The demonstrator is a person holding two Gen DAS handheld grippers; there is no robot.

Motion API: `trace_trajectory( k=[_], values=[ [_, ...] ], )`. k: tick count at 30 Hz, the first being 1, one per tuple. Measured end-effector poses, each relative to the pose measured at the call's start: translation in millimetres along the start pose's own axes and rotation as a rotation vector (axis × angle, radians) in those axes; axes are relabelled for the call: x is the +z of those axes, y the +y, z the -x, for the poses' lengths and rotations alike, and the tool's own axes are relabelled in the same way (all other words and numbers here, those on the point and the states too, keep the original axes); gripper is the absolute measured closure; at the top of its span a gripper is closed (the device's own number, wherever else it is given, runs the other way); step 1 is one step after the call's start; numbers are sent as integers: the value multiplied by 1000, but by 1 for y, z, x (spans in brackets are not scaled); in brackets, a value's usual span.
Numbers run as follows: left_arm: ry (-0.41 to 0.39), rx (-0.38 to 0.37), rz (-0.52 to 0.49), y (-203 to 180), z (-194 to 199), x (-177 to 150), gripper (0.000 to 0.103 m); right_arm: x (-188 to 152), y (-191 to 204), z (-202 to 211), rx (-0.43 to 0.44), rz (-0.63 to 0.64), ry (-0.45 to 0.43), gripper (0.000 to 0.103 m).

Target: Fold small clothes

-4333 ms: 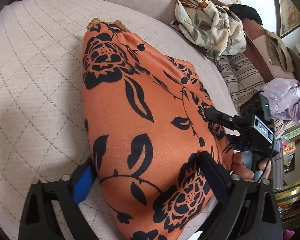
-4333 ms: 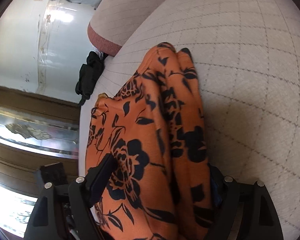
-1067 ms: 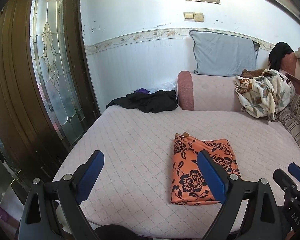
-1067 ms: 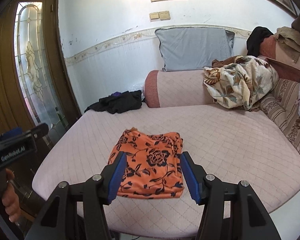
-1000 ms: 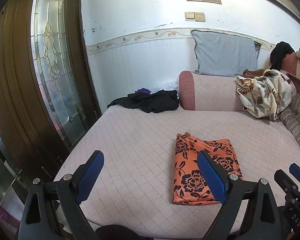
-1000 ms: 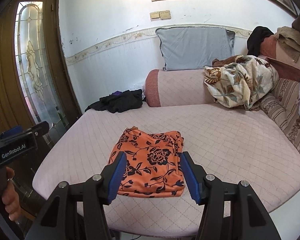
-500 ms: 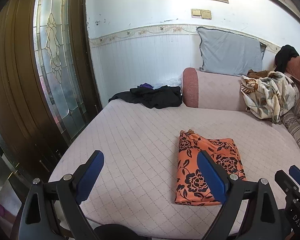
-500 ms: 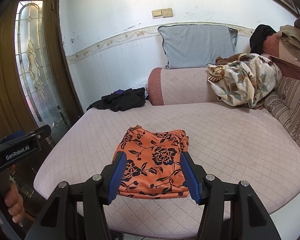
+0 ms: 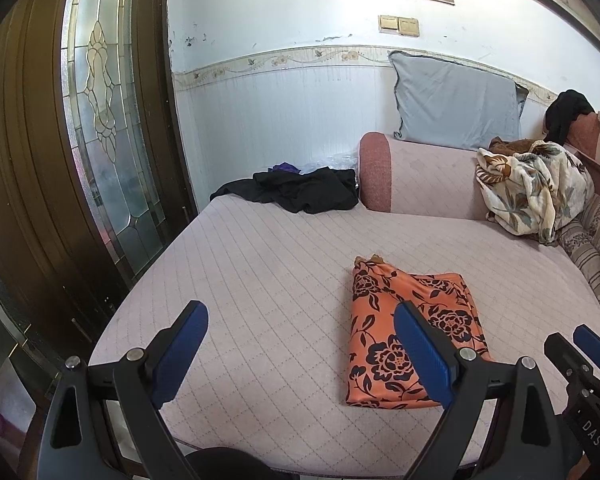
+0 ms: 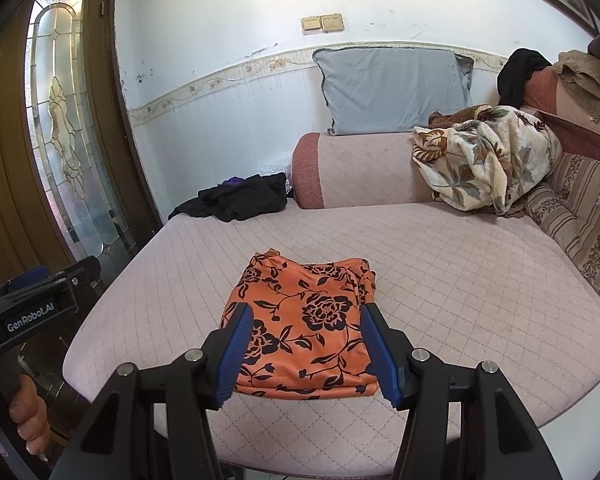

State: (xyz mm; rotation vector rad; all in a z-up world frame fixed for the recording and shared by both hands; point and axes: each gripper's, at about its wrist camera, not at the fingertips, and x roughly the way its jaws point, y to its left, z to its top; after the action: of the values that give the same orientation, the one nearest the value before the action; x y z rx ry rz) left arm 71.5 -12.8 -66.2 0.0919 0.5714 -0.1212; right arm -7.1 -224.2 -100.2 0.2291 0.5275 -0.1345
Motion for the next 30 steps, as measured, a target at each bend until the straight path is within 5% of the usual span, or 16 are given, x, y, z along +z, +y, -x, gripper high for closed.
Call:
trace_trajectory(
  k=[30],
  values=[
    [-33, -21, 29, 18, 20, -4, 9, 7, 17, 20, -12, 7, -42, 43]
  ],
)
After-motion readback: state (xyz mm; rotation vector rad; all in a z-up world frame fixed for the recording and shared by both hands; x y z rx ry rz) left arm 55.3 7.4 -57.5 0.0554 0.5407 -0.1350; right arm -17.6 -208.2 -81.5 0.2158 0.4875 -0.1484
